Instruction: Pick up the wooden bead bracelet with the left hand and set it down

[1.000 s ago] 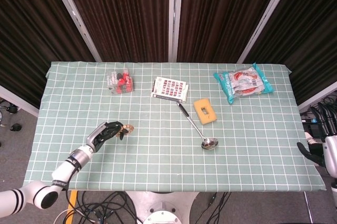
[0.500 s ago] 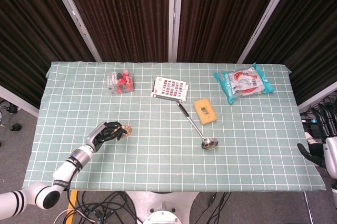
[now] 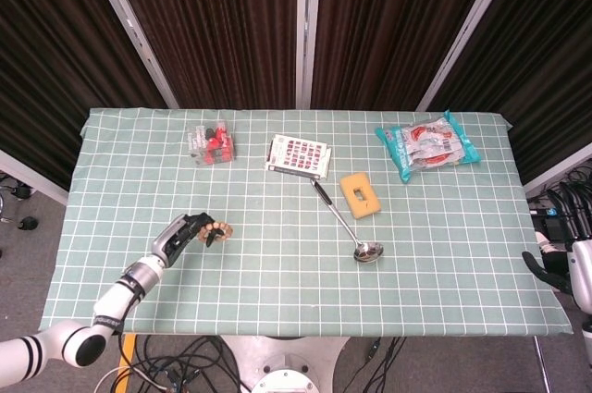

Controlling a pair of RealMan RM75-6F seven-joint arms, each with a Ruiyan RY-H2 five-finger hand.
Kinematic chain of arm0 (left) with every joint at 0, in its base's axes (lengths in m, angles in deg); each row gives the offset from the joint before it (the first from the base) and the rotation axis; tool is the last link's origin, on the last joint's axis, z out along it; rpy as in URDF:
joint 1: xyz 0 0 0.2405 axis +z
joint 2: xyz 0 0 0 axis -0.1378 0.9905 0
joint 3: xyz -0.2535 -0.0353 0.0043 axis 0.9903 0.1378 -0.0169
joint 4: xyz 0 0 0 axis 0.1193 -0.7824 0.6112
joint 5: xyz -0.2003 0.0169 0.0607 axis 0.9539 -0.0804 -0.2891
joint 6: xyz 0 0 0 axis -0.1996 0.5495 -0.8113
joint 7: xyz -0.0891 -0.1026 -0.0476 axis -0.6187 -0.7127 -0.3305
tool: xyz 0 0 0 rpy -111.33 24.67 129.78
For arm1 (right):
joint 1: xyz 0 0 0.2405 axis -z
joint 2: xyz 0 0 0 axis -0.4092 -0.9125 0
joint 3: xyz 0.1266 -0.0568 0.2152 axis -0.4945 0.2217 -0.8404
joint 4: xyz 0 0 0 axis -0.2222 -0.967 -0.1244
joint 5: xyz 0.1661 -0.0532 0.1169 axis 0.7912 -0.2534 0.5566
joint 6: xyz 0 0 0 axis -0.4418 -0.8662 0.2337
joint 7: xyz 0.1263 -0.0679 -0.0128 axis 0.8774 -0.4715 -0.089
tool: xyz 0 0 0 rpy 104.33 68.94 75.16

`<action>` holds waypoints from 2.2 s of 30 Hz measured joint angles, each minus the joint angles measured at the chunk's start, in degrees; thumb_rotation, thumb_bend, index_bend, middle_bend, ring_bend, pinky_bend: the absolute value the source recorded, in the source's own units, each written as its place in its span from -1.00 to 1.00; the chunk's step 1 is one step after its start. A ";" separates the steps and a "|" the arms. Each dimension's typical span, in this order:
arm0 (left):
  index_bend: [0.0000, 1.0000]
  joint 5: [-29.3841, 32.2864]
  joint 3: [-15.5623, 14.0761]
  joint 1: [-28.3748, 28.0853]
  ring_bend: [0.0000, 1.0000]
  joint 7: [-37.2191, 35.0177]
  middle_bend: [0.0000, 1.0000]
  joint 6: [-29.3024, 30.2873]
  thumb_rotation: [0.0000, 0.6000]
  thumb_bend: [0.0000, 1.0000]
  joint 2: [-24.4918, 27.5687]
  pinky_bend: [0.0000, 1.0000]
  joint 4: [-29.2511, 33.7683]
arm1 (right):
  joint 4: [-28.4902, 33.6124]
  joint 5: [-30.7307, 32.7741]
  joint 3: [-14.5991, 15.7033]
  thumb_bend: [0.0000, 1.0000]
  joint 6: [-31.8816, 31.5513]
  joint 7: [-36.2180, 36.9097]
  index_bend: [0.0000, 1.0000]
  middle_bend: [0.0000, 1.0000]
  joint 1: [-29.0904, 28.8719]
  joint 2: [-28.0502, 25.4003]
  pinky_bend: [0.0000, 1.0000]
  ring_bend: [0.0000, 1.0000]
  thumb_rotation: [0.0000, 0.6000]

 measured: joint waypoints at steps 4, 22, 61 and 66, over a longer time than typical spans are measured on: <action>0.23 0.02 0.23 0.21 -0.27 0.29 0.45 -0.34 0.23 -0.24 -0.19 -0.84 -0.17 | -0.03 0.02 0.01 -0.79 0.00 0.01 -1.00 -1.00 0.03 0.01 -1.00 -1.00 1.00; 0.22 0.64 1.76 1.27 -0.26 1.26 0.43 -1.40 0.26 0.01 -0.49 -0.84 -0.09 | -0.23 -0.02 -0.05 -0.80 -0.15 0.43 -1.00 -1.00 0.13 0.06 -1.00 -1.00 1.00; 0.02 -7.27 -1.04 -0.74 -0.35 -7.47 0.31 -0.72 0.26 0.02 -0.62 -0.86 -2.61 | -0.93 0.63 -0.23 -0.79 0.76 1.41 -1.00 -1.00 -0.28 0.23 -1.00 -1.00 1.00; 0.02 -6.39 -1.05 -0.86 -0.35 -6.49 0.31 -0.68 0.37 0.02 -0.80 -0.86 -2.51 | -0.90 0.75 -0.27 -0.80 0.79 1.45 -1.00 -1.00 -0.27 0.21 -1.00 -1.00 1.00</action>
